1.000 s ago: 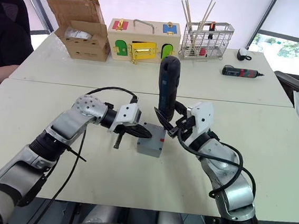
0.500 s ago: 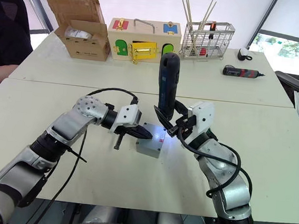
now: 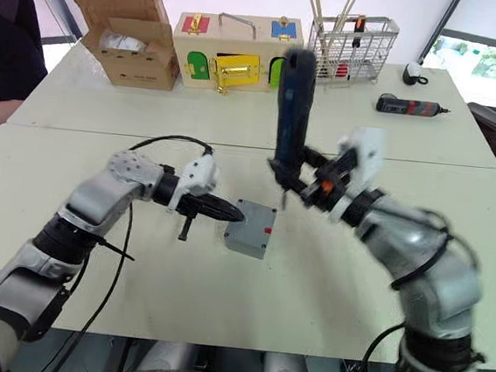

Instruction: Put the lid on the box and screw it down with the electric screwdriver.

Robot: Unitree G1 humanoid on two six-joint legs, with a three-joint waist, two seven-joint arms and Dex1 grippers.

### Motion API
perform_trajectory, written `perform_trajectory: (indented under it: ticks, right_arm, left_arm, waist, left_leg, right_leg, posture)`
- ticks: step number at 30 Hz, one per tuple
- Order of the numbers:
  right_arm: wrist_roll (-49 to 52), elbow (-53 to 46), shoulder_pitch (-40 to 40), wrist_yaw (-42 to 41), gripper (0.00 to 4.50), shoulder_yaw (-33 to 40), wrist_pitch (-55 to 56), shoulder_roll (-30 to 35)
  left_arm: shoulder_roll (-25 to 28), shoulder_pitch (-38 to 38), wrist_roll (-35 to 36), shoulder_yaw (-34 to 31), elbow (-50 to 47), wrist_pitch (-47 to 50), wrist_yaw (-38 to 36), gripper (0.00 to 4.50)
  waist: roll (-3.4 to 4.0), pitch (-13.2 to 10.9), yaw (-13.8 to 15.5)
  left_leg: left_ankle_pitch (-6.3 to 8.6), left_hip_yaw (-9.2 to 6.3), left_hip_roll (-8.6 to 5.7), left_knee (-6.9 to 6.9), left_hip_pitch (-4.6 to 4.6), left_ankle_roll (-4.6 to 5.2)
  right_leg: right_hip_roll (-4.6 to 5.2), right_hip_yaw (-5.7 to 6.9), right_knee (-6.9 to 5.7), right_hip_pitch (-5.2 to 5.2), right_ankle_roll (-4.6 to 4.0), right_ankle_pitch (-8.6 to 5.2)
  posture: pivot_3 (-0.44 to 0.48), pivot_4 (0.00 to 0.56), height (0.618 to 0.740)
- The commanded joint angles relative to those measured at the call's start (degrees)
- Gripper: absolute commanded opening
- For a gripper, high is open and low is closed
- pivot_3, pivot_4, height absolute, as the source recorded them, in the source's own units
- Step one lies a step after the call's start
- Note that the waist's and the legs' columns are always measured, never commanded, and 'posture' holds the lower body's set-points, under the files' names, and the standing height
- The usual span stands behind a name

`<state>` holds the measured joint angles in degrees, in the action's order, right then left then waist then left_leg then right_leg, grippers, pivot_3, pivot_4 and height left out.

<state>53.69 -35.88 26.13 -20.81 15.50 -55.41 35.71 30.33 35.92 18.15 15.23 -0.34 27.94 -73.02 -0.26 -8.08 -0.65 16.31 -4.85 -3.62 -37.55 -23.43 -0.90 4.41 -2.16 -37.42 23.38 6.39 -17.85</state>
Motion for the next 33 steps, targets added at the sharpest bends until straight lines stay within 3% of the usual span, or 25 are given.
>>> perform_trajectory:
  ticks: [1,7,10,14,17,20,25,33]
  right_arm:
    - [15.5,3.7,6.3,5.5,1.83,6.3,-6.5,3.2]
    - [21.4,12.8,12.3,12.1,1.83,4.9,-12.5,7.9]
    - [19.4,18.8,14.2,13.3,1.83,3.3,-19.3,14.6]
    - [23.0,33.0,19.5,9.0,1.83,3.1,-33.2,25.6]
    - [15.5,41.8,19.6,2.0,1.83,-6.4,-37.0,37.7]
    - [9.2,47.1,19.0,-5.9,1.83,-13.1,-36.2,42.4]
    - [-0.7,52.1,18.4,-17.3,1.83,-24.0,-33.9,43.8]
    - [-15.2,59.3,21.0,-29.7,1.83,-36.8,-27.6,39.2]
  left_arm:
    - [-0.1,2.2,5.9,-5.9,-4.5,4.2,2.0,0.0]
    - [-1.1,1.2,8.9,-7.4,-8.1,6.7,5.3,0.0]
    - [-2.6,1.0,10.5,-8.0,-9.1,7.1,7.3,0.0]
    - [-2.7,1.0,11.4,-6.7,-11.0,6.3,6.7,0.0]
    - [-2.0,0.0,9.4,-3.8,-13.2,3.0,5.0,0.0]
    - [-1.7,-1.8,6.3,-1.2,-15.6,-1.1,5.4,0.0]
    - [-1.1,-6.6,2.6,2.1,-20.0,-5.3,7.1,0.0]
    - [1.0,-8.4,4.5,3.5,-24.7,1.4,8.9,0.0]
  waist:
    - [-0.06,-0.2,0.0]
    - [-0.07,-0.4,0.0]
    - [-0.04,-0.5,0.2]
    - [0.0,-0.7,0.4]
    - [0.26,-0.9,0.4]
    - [0.31,-0.9,0.1]
    - [0.54,-1.0,-0.4]
    - [0.64,-1.1,0.2]
  left_leg:
    - [0.0,-0.01,0.01,0.02,0.0,0.0]
    - [0.03,0.09,-0.01,-0.03,0.0,0.06]
    - [0.01,0.1,-0.01,-0.07,-0.03,0.04]
    - [0.03,0.11,-0.06,-0.26,-0.17,0.08]
    - [0.1,0.2,-0.08,-0.31,-0.19,0.19]
    - [0.26,0.24,-0.07,-0.32,-0.19,0.48]
    - [0.3,0.44,-0.04,-0.32,-0.08,0.55]
    - [0.31,0.46,-0.08,-0.44,-0.1,0.56]
  right_leg:
    - [0.0,0.04,0.0,0.0,0.0,0.0]
    - [0.06,0.01,0.07,-0.08,0.0,0.0]
    - [0.06,0.02,0.07,-0.08,0.0,0.0]
    - [0.12,0.05,0.09,-0.09,0.0,0.0]
    - [0.14,0.01,0.13,-0.08,0.0,0.0]
    - [0.13,0.0,0.17,-0.09,0.0,0.0]
    - [0.08,-0.21,0.07,-0.06,0.0,0.0]
    - [0.09,-0.22,-0.05,-0.03,0.02,0.0]
  posture:
    - [0.0,0.15,0.74]
    - [0.0,0.15,0.74]
    - [0.0,0.15,0.74]
    - [0.0,0.15,0.74]
    - [0.0,0.15,0.74]
    - [0.0,0.15,0.74]
    - [0.0,0.15,0.74]
    - [0.0,0.15,0.74]
